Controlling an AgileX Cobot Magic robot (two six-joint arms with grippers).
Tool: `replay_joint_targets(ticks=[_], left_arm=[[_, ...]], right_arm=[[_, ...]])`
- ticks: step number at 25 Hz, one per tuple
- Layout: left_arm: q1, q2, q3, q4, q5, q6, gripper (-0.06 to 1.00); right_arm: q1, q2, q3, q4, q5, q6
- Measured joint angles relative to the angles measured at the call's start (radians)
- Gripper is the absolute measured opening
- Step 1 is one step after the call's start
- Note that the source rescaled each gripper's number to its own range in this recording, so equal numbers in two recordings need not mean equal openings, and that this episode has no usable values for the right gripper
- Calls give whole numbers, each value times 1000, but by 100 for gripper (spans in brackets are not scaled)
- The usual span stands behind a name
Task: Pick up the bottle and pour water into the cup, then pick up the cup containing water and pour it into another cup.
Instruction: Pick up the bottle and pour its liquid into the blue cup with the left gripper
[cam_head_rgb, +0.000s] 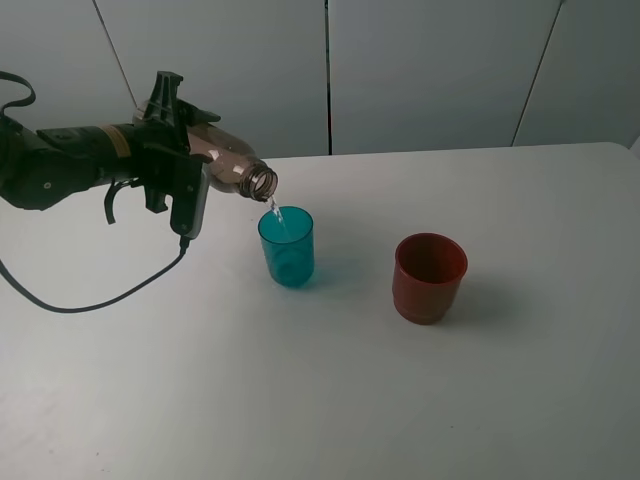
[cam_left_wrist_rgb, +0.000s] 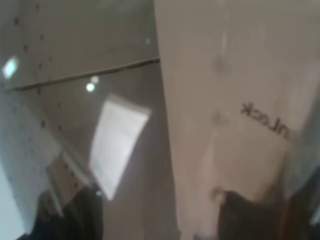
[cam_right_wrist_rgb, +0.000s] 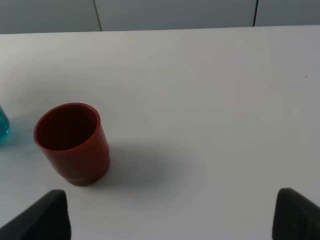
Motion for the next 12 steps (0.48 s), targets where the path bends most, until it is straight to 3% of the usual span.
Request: replay_joint_targets(ticks=[12], left_arm=[[0,0,0,-18,0,22,1]], right_arm=[[0,0,0,0,0,0]])
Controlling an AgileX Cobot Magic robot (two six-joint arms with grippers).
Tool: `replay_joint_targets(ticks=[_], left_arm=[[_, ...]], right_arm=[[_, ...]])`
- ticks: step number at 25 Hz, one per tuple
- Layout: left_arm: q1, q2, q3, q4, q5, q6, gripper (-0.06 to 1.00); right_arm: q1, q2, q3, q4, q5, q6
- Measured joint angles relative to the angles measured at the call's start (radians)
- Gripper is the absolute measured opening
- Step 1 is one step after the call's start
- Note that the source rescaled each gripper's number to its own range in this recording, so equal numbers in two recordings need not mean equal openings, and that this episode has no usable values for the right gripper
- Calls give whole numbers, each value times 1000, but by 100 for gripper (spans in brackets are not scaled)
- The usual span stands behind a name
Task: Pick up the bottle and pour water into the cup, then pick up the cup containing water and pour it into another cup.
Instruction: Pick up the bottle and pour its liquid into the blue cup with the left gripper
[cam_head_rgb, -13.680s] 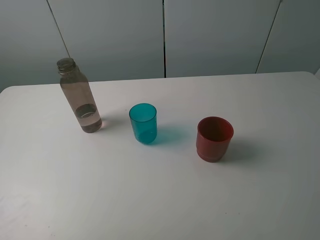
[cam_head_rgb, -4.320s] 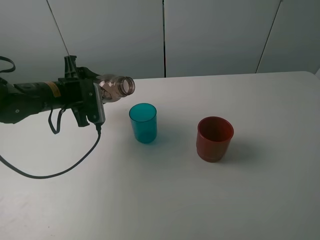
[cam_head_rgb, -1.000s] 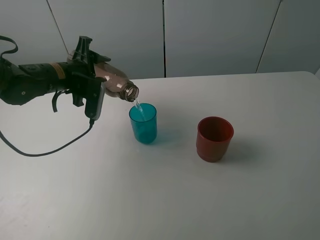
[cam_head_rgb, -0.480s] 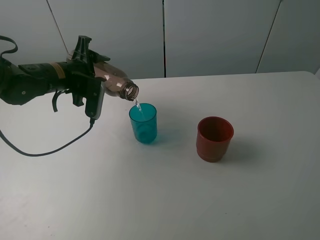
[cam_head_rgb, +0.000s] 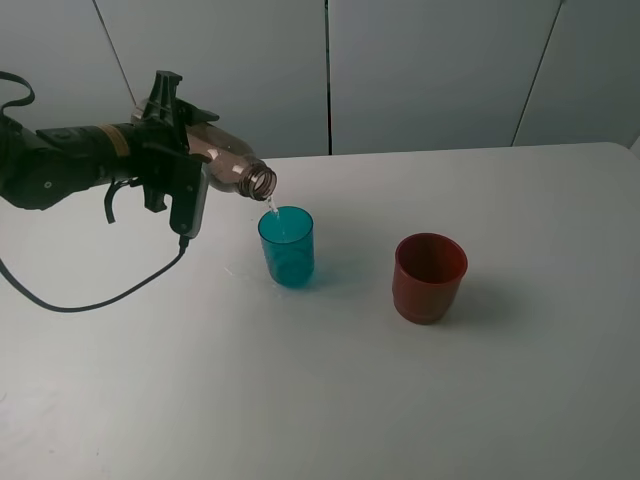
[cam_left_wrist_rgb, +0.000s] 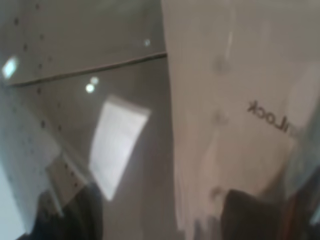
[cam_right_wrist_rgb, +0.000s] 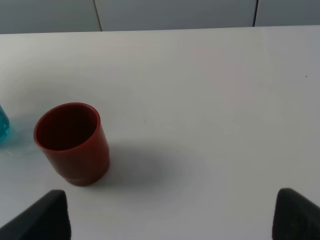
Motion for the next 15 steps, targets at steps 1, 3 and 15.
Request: replay_joint_targets(ticks=[1,3,15], left_arm=[[0,0,0,-1,0,1,1],[0,0,0,-3,0,7,1],[0,15,-41,-11,2,27,1]], right_arm=[[0,0,0,0,0,0],[0,0,0,0,0,0],[0,0,0,0,0,0]])
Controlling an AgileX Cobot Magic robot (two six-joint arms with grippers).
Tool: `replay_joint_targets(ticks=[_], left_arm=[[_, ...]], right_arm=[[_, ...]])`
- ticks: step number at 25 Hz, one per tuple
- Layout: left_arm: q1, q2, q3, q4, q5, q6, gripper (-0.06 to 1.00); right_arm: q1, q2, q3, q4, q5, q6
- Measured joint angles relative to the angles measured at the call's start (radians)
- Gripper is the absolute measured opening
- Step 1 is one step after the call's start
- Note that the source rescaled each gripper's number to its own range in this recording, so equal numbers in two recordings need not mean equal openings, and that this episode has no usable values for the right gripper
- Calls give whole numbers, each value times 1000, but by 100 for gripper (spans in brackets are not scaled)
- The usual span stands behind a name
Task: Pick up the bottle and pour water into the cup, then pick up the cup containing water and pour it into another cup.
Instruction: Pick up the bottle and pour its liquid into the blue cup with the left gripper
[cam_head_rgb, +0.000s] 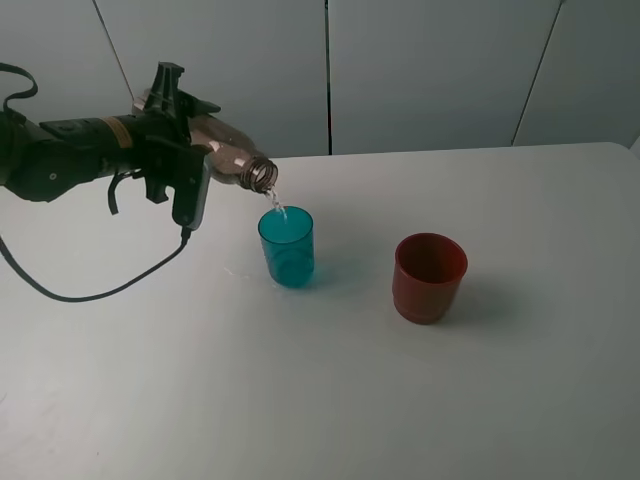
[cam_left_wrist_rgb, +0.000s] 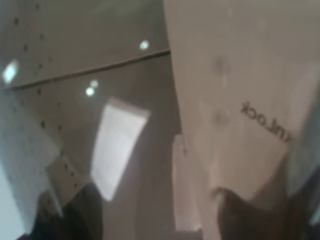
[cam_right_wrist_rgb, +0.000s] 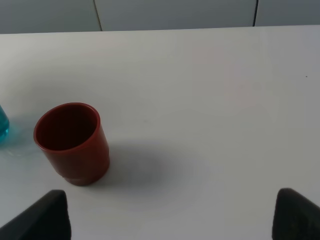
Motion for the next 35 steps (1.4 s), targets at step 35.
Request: replay_joint_targets(ticks=[35], left_arm=[[0,10,-19,68,39,52,1]], right_arm=[[0,0,0,0,0,0]])
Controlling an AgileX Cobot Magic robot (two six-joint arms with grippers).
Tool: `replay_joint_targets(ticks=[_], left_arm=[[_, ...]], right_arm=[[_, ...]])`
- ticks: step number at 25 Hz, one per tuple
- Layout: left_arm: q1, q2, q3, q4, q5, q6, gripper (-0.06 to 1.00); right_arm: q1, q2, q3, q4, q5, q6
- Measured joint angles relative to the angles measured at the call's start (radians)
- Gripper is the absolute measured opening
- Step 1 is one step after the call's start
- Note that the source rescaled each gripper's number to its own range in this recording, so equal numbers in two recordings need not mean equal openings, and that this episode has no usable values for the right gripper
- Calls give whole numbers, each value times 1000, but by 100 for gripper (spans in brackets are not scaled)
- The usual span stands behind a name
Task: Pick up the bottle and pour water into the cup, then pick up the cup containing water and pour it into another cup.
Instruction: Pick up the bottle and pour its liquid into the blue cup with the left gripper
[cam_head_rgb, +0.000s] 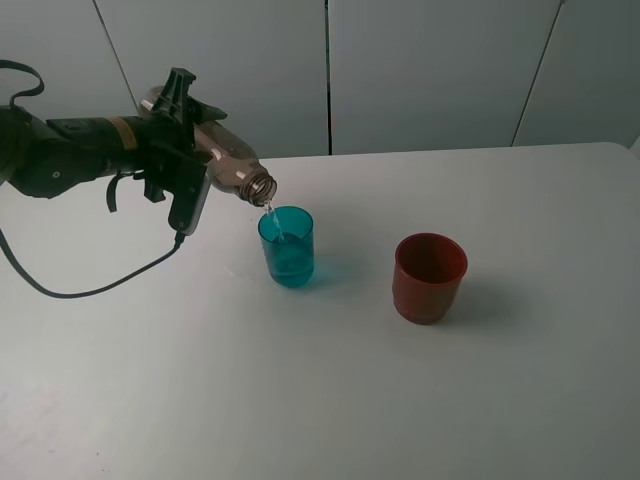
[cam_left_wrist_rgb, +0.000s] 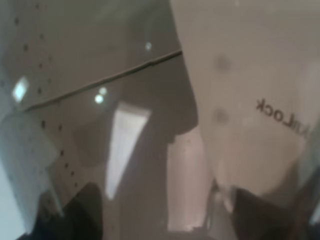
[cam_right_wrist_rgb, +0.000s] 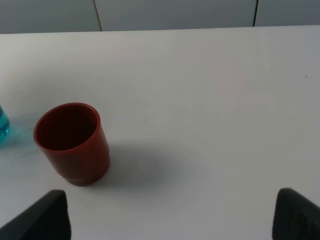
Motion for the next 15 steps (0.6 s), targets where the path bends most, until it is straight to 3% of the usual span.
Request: replay_joint_targets(ticks=[15], left_arm=[[0,0,0,38,-11,33,1]], right_arm=[[0,0,0,0,0,0]])
